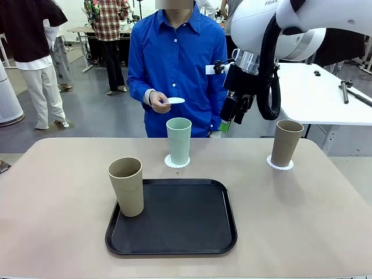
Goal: Place coasters on the table and set cups on them.
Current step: Take one Reusable plastic cup from the Flat Tray and place it on a coaster set by the human.
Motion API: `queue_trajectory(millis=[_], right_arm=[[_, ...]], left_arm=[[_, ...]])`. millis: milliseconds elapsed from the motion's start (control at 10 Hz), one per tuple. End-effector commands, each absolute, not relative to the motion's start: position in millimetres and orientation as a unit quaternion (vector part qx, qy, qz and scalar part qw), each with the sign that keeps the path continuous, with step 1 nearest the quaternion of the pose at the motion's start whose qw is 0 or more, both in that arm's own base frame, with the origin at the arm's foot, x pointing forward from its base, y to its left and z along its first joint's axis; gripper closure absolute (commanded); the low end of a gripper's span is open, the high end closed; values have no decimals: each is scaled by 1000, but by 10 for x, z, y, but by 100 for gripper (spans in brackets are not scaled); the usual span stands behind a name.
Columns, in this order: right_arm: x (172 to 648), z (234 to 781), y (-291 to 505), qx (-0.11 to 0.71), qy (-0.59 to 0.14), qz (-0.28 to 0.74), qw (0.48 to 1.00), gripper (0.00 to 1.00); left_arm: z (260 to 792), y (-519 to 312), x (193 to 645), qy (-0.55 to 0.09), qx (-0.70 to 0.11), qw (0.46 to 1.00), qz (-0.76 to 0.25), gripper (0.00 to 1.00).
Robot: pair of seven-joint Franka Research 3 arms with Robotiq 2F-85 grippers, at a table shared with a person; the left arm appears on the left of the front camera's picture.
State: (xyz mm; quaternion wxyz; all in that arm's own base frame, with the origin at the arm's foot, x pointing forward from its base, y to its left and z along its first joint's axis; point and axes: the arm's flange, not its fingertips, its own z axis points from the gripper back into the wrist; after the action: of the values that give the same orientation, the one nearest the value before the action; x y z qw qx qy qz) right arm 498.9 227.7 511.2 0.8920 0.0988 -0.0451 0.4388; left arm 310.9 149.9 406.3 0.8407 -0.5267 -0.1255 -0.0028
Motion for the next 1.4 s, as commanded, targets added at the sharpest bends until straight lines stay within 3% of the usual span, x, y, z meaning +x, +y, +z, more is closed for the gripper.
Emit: queue_trajectory(millis=[0,200,600,1000,1300], right_arm=[[4992,5113,2261,99,-52,438,892,0],[4989,5112,2277,99,-45,439,892,0],[4782,5076,1196,59,-60,217,973,0],[4475,5054,79,37,-52,66,996,0],[4429,5042,-277,72,-69,59,993,0]], left_arm=[[4070,1509,3095,-132,-533,836,-5,0],[4070,1509,3095,-132,-533,836,-5,0],[4070,1509,3095,-132,-533,836,-5,0],[4070,1509,3095,-132,-533,836,-5,0],[4070,1509,3095,-132,-533,836,-5,0]])
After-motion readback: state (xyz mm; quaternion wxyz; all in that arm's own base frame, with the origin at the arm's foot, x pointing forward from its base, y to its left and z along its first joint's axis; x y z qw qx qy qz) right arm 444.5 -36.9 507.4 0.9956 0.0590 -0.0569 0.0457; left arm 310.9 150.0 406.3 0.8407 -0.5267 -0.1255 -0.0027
